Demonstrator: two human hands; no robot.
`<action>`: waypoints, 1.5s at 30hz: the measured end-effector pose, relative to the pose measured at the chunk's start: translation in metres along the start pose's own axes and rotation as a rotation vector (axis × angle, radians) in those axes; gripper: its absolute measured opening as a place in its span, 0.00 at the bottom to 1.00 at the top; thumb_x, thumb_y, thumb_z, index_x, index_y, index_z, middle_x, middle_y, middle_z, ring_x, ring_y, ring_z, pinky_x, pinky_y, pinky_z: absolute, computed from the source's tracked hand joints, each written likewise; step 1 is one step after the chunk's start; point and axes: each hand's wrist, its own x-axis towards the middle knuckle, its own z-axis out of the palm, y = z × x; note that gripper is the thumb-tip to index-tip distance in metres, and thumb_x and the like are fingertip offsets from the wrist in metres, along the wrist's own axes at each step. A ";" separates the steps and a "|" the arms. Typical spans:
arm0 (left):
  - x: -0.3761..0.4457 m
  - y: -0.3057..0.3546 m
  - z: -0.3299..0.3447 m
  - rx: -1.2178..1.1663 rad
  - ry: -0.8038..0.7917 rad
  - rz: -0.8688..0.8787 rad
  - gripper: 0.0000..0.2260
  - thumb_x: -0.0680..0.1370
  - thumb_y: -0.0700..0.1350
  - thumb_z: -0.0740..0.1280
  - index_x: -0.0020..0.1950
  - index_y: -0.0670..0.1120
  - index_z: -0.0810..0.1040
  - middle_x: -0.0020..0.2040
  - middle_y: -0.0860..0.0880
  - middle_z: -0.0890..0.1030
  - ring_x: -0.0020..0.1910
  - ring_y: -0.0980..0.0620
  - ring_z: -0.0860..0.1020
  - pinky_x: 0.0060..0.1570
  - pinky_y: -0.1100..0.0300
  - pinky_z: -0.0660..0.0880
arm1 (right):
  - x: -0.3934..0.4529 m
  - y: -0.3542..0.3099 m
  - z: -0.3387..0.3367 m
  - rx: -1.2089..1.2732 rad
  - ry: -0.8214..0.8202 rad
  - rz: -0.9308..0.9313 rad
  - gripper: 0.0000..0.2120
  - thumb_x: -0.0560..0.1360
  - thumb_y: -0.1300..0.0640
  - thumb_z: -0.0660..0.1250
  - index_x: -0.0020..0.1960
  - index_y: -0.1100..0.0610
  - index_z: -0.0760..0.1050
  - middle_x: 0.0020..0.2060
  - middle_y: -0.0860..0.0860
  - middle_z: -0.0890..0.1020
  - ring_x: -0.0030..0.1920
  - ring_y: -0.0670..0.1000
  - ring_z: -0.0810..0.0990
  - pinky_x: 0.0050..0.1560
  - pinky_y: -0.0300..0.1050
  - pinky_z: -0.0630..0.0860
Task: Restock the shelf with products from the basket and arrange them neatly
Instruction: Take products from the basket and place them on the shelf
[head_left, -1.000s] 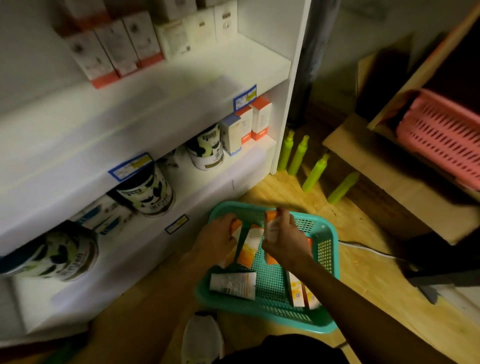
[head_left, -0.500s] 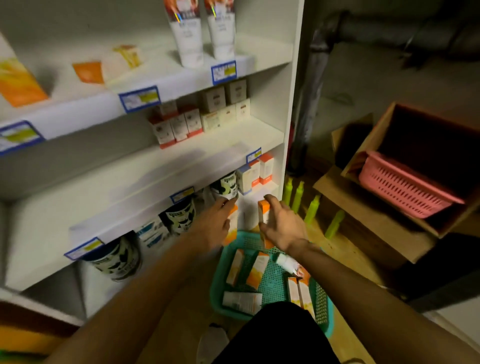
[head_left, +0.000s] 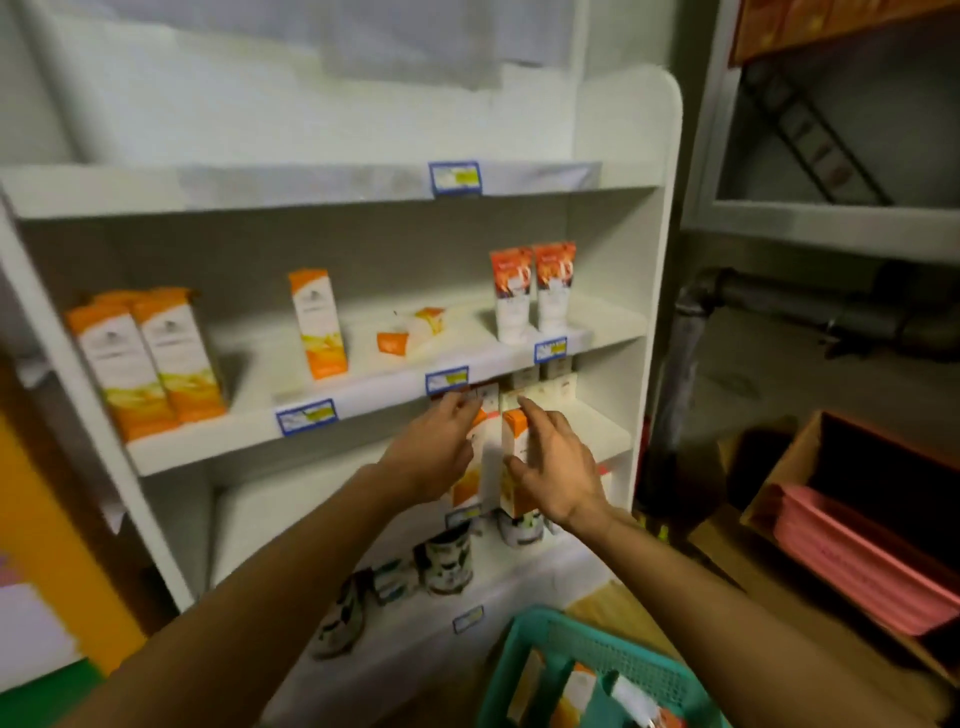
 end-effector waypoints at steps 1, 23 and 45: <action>-0.001 -0.005 -0.019 0.007 0.024 -0.017 0.28 0.82 0.47 0.61 0.81 0.47 0.57 0.76 0.46 0.62 0.70 0.44 0.68 0.68 0.51 0.69 | 0.008 -0.014 -0.005 0.022 0.010 -0.029 0.34 0.75 0.47 0.68 0.77 0.45 0.57 0.69 0.50 0.69 0.61 0.56 0.76 0.60 0.53 0.76; -0.003 -0.123 -0.175 0.128 0.179 -0.303 0.24 0.79 0.48 0.67 0.74 0.49 0.68 0.67 0.47 0.72 0.59 0.48 0.77 0.57 0.56 0.77 | 0.147 -0.189 0.006 0.202 -0.017 -0.207 0.36 0.76 0.53 0.71 0.78 0.49 0.57 0.70 0.52 0.67 0.67 0.55 0.72 0.66 0.53 0.74; 0.003 -0.090 -0.168 0.309 0.252 -0.269 0.34 0.76 0.51 0.68 0.78 0.41 0.61 0.78 0.39 0.62 0.76 0.41 0.61 0.75 0.49 0.57 | 0.115 -0.144 -0.005 0.035 -0.015 -0.156 0.40 0.78 0.45 0.65 0.80 0.54 0.46 0.79 0.53 0.55 0.78 0.55 0.55 0.74 0.53 0.59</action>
